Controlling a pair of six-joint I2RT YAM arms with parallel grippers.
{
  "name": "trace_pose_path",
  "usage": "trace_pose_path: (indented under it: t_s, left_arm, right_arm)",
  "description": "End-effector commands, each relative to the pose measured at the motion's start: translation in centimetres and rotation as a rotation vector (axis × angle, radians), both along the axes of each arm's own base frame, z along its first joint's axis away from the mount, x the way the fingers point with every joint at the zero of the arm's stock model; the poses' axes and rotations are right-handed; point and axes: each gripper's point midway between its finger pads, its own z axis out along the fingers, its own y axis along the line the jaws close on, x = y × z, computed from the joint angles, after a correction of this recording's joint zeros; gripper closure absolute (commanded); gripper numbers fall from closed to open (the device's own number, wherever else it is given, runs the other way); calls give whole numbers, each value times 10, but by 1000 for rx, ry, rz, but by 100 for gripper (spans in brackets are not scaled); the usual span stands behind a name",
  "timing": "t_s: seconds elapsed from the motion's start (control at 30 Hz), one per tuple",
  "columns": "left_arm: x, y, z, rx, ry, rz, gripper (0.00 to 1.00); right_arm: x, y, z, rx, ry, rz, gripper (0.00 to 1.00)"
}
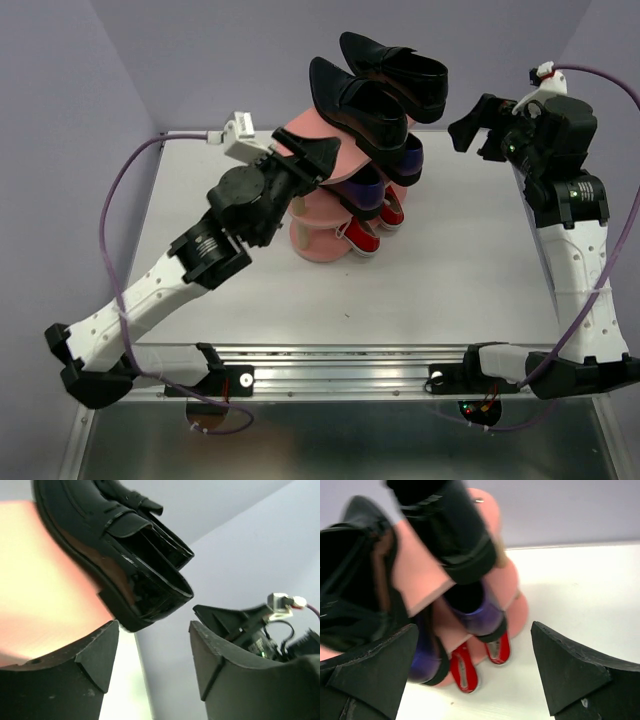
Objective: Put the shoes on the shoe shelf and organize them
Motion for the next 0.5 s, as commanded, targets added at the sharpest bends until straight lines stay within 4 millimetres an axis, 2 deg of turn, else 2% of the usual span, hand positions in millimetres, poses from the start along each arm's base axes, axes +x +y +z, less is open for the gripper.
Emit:
trace_pose_path:
  t_s: [0.0, 0.03, 0.07, 0.13, 0.17, 0.2, 0.27, 0.3, 0.33, 0.47]
  left_arm:
    - [-28, 59, 18, 21, -196, 64, 28]
    - [-24, 65, -8, 70, -166, 100, 28]
    - [-26, 74, -17, 93, -154, 119, 24]
    - [-32, 100, -33, 123, -128, 185, 21]
    - [-33, 108, -45, 167, -104, 203, 21]
    - [-35, 116, -54, 203, -89, 221, 21]
    - [-41, 141, -68, 256, -54, 280, 18]
    - [-46, 153, -70, 260, -48, 302, 18]
    - [-47, 166, -80, 297, -19, 348, 18]
    - [-58, 212, -93, 307, 27, 493, 14]
  right_arm:
    - [0, -60, -18, -30, 10, -361, 0]
    - [-5, -74, -21, -27, 9, -442, 0]
    - [-5, -80, -42, -39, 50, -481, 0]
    - [-10, -95, -57, -18, 73, -581, 0]
    - [-15, -97, -79, -30, 113, -592, 0]
    - [-17, -99, -90, -30, 130, -613, 0]
    - [-26, -108, -110, -24, 166, -674, 0]
    - [-31, -115, -134, -36, 214, -728, 0]
    - [-35, -120, -146, -38, 236, -765, 0]
    - [-53, -132, -188, -37, 327, -871, 0]
